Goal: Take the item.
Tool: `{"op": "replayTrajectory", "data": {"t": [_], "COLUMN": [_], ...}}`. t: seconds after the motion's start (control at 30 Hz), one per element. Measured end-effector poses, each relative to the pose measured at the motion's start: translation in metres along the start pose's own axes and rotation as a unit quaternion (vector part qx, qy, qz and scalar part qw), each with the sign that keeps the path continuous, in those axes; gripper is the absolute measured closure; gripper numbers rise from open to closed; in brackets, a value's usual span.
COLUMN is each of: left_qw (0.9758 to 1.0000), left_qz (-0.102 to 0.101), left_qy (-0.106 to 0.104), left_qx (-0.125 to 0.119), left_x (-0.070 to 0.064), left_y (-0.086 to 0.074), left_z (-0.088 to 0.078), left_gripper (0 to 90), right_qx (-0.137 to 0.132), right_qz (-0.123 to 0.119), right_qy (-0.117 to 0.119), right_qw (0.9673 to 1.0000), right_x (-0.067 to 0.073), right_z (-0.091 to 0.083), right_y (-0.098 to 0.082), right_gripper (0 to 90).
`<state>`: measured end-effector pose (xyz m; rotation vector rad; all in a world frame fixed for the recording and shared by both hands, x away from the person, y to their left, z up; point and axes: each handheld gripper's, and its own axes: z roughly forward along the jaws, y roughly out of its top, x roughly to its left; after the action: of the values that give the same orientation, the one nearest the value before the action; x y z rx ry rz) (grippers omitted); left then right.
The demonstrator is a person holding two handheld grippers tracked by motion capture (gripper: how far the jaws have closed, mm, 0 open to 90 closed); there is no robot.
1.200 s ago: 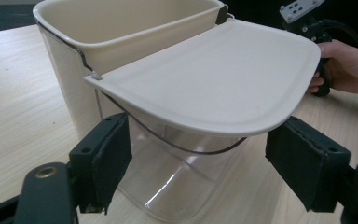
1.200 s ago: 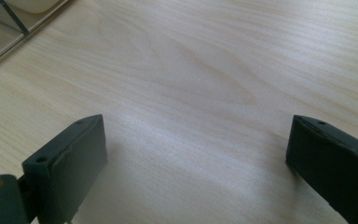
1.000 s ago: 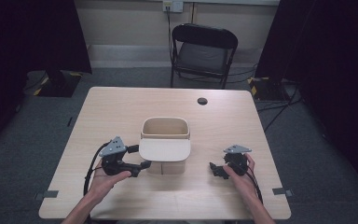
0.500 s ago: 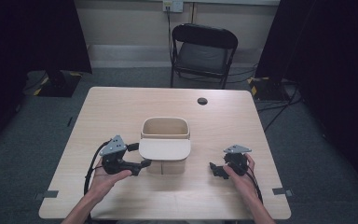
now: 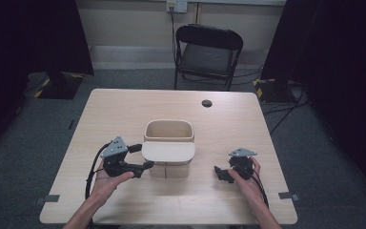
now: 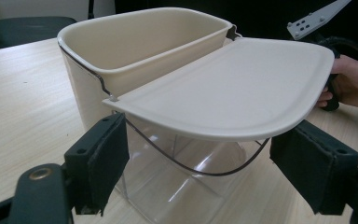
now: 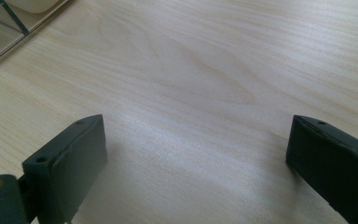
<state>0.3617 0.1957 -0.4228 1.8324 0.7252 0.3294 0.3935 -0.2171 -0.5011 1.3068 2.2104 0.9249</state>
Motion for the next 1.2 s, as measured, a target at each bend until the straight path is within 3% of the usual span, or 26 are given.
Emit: {"op": "replayTrajectory", "data": {"t": [0.43, 1.2], "left_qw": [1.0000, 0.9999], "left_qz": [0.006, -0.002], "left_qy": [-0.006, -0.012], "left_qx": [-0.001, -0.008], "left_x": [0.0007, 0.0048], "left_y": [0.0025, 0.0068], "left_z": [-0.0011, 0.0005], "left_gripper": [20.7, 20.5], "right_qx": [0.000, -0.001], "right_qz": [0.000, -0.001], "right_qy": [0.000, 0.000], "right_qw": [1.0000, 1.0000], "right_x": [0.0000, -0.0001], "right_z": [0.0000, 0.0001], "right_y": [0.0000, 0.0000], "right_gripper": [4.5, 4.4]}}
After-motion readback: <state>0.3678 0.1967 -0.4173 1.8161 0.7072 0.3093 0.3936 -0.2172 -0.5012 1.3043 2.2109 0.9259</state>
